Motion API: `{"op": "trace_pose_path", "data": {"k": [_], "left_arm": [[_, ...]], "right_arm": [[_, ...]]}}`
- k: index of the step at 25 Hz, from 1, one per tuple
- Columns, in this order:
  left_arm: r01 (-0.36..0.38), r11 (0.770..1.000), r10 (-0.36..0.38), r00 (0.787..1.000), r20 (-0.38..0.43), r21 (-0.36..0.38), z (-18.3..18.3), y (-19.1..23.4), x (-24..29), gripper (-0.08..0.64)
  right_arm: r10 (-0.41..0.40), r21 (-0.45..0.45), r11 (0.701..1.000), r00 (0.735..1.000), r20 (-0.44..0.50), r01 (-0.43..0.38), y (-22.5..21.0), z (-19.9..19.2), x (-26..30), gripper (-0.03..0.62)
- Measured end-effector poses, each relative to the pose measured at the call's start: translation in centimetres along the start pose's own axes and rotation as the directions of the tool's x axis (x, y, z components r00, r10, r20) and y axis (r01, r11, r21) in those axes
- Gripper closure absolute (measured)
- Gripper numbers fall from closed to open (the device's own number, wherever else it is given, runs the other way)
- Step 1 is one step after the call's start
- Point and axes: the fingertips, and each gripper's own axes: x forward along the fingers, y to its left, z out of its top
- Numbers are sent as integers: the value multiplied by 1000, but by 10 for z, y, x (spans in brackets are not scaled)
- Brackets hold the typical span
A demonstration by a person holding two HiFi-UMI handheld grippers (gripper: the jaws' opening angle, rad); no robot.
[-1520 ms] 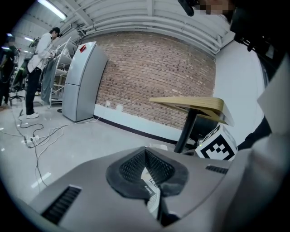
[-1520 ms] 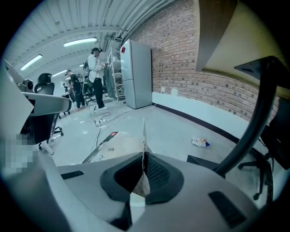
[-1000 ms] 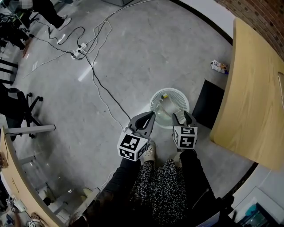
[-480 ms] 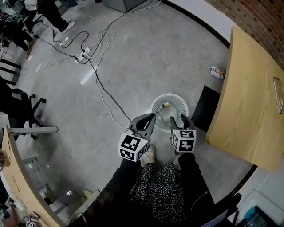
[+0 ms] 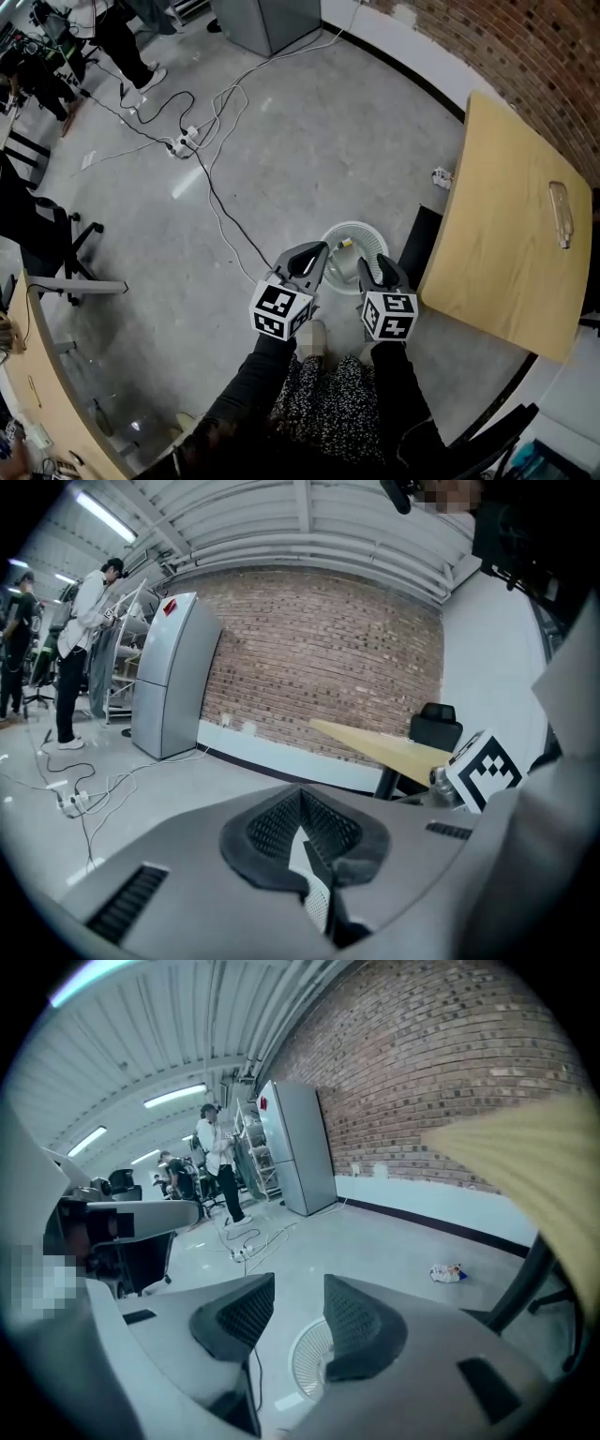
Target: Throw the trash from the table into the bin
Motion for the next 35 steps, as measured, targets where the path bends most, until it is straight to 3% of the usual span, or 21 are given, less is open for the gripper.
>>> {"op": "trace_pose_path", "data": {"k": [5,8,14,25,35], "left_arm": [[32,999,-33,999,35,26,40,-13,0,554],[47,998,-48,998,44,36,60,-23,-5,554],[85,994,-90,994,70,73,99,-39,-7,554],[181,978,-191,978,87,104,143,-82,0,555],[279,942,-301,948,100,184,179,-123,17,555]], "right_arm": [[1,-59,998,998,65,3,12,49,-17,536],[15,-82,997,996,90,-8,20,71,-32,575],[25,-111,994,989,143,-9,22,112,-59,580],[-103,-91,988,967,235,127,-8,160,-118,581],[-266,-75,949,906,329,306,-70,199,-194,581]]}}
